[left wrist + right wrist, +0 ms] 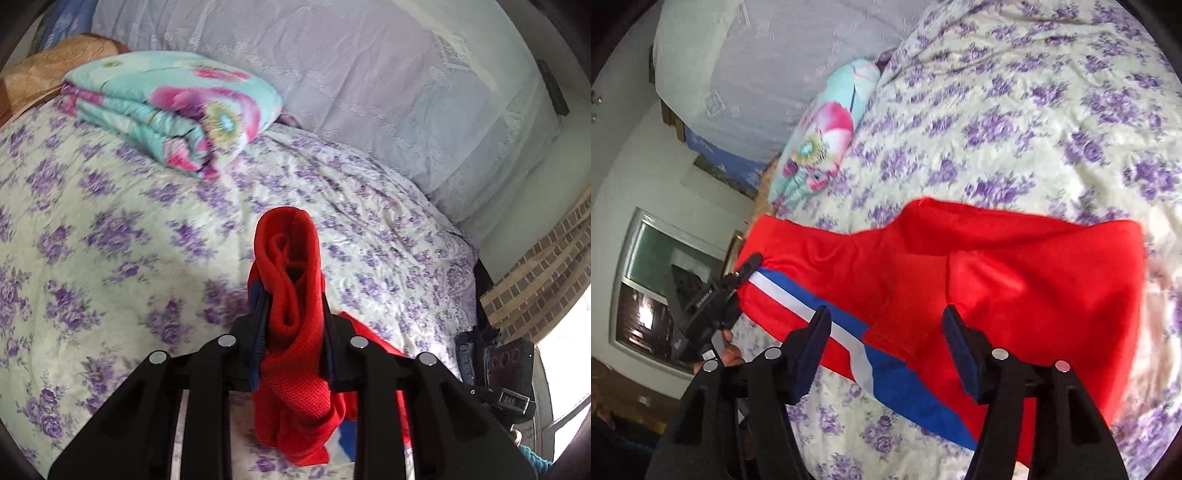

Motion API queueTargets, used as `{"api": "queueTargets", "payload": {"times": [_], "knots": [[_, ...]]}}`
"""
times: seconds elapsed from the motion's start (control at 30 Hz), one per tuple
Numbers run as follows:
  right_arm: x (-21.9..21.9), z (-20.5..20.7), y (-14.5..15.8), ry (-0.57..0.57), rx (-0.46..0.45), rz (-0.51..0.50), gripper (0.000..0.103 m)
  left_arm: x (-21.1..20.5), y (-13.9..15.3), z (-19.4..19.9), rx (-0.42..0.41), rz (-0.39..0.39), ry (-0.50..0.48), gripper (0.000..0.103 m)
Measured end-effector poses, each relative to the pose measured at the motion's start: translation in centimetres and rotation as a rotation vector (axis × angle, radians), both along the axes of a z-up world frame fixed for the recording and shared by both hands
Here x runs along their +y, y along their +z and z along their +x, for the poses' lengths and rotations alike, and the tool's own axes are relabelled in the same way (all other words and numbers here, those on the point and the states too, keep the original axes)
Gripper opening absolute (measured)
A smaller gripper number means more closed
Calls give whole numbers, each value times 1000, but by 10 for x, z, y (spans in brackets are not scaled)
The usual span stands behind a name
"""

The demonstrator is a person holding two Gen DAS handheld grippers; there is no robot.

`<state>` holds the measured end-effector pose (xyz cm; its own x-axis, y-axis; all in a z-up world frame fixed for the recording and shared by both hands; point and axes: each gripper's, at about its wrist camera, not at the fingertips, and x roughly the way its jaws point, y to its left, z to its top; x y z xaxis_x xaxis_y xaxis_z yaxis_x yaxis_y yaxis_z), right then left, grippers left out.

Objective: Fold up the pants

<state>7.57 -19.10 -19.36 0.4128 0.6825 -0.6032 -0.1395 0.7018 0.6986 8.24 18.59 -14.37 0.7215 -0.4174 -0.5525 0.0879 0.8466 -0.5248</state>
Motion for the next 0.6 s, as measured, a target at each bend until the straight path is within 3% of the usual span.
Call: {"api": "queueTargets", "payload": {"times": [0.13, 0.27, 0.43, 0.6], "knots": [[-61, -25, 20, -99, -39, 32, 69, -75, 41, -5, -97, 62, -133, 22], [-121, -54, 15, -220, -25, 78, 70, -172, 51, -14, -137, 119, -301, 22], [-169, -85, -4, -286, 11, 98, 70, -282, 4, -23, -61, 228, -454, 22], [-187, -94, -19, -292, 30, 93, 70, -343, -60, -35, 29, 387, -527, 22]]}}
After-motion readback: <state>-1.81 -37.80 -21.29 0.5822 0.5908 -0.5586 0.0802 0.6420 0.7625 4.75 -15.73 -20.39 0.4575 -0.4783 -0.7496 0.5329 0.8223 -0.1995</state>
